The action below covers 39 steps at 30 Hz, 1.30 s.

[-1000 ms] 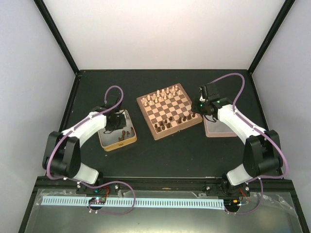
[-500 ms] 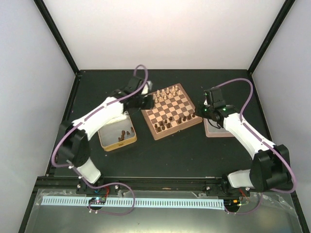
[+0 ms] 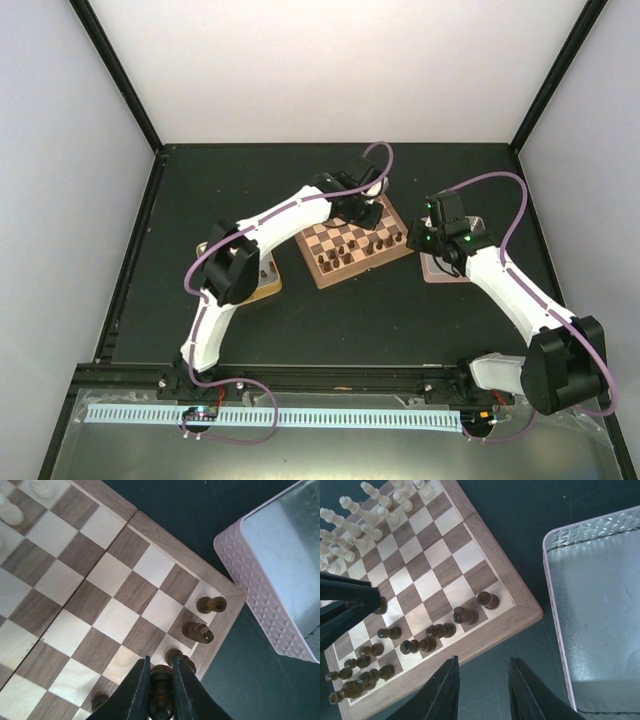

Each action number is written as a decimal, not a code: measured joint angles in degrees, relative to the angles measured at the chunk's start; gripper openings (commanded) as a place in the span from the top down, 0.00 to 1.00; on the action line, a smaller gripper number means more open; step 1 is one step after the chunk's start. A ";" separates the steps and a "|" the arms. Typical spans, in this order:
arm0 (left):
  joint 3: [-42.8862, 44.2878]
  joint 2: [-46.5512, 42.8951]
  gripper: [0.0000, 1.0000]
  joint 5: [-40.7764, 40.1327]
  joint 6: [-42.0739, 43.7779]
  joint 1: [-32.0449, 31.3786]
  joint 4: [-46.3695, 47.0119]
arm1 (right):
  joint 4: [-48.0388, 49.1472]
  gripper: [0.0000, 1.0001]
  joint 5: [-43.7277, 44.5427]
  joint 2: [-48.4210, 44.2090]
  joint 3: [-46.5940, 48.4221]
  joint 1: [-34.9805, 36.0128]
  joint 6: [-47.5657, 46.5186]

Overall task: Set up the chess pieces on the board
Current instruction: Place the chess piece on the chessboard.

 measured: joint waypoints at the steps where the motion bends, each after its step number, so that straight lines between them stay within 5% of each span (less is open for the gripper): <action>1: 1.11 1.16 0.88 -0.39 0.28 -0.42 -0.72 | -0.04 0.72 0.00 -0.17 -0.35 0.00 -0.15; 23: 5.33 9.33 0.85 -3.74 3.17 -0.74 -8.66 | 0.37 0.72 -0.31 0.13 -1.75 -0.04 -0.81; 31: 6.51 10.49 0.70 -2.21 3.21 -0.63 -9.16 | 0.35 0.72 -0.28 0.48 -1.75 -0.04 -0.94; 39: 6.93 10.54 0.69 -2.14 3.08 -0.33 -9.22 | 0.33 0.72 -0.28 0.48 -1.75 -0.04 -0.98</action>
